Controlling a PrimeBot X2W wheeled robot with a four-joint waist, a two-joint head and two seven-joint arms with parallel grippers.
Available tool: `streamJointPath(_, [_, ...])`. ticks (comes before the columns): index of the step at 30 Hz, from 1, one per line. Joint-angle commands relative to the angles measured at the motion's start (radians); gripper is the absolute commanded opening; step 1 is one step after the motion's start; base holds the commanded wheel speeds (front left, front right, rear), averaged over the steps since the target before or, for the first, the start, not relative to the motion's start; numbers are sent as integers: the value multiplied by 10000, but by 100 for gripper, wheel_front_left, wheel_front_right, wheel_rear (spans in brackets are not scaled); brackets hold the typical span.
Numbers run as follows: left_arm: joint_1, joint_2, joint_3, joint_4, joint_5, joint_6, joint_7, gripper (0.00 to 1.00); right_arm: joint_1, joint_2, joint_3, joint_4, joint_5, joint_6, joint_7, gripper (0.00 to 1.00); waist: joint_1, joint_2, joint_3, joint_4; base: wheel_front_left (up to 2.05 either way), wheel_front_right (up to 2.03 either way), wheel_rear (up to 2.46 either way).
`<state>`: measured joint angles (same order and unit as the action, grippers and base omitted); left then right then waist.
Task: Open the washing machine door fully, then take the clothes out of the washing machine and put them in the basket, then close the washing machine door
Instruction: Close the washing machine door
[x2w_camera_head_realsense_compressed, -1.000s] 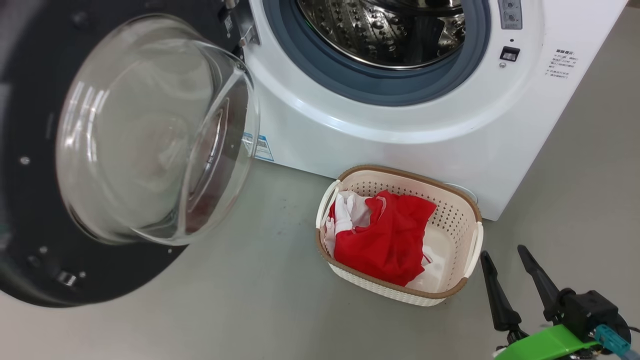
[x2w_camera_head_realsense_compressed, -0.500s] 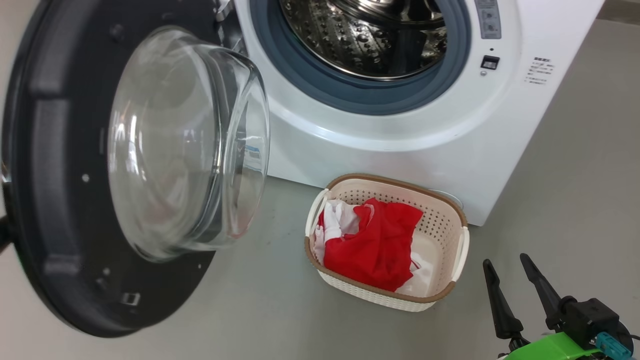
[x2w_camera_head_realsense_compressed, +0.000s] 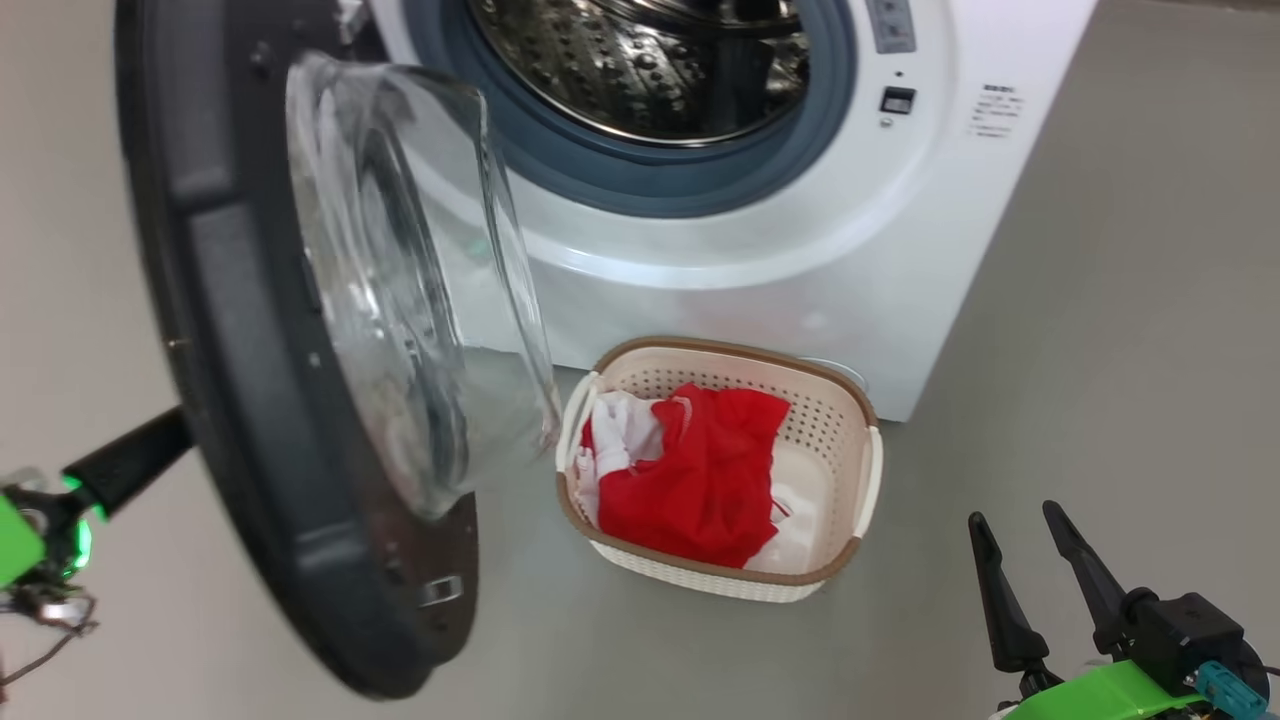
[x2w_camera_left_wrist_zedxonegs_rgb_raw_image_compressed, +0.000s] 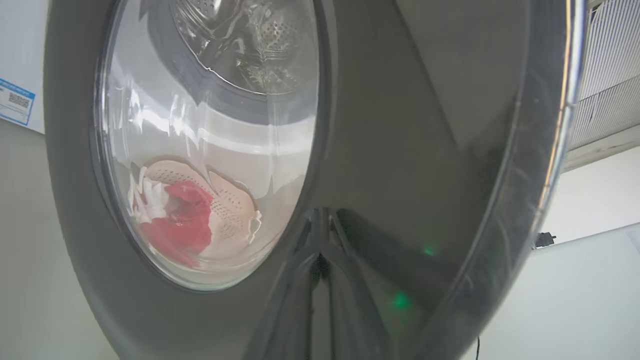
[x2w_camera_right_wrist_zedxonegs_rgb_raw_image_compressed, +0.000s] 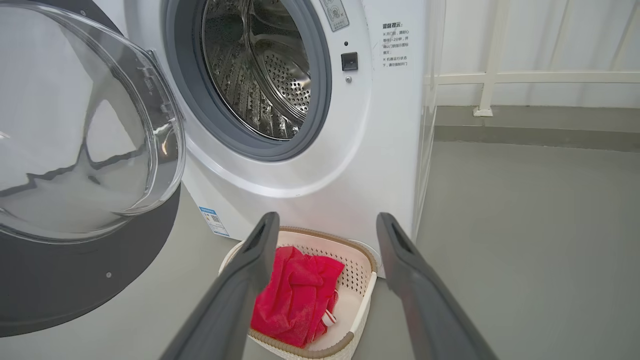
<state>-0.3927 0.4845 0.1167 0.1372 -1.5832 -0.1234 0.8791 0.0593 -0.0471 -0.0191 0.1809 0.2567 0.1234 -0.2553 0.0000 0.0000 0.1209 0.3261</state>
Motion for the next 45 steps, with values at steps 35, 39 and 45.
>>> streamJointPath(35, [525,-681,-329,-1043,660,-73,-2742,6,-478,-32,458,-159,258,73,-65,100,0,0,99,-487,0,0,0])
streamJointPath(39, [1134,-769,-339,-918,773,-73,-3406,40,-516,-32,504,-99,215,73,-65,100,0,0,17,-275,0,0,0])
streamJointPath(45, [1879,-950,-422,-619,1014,-73,-4786,100,-587,-32,578,-40,162,73,-65,100,0,0,-32,-29,0,0,0])
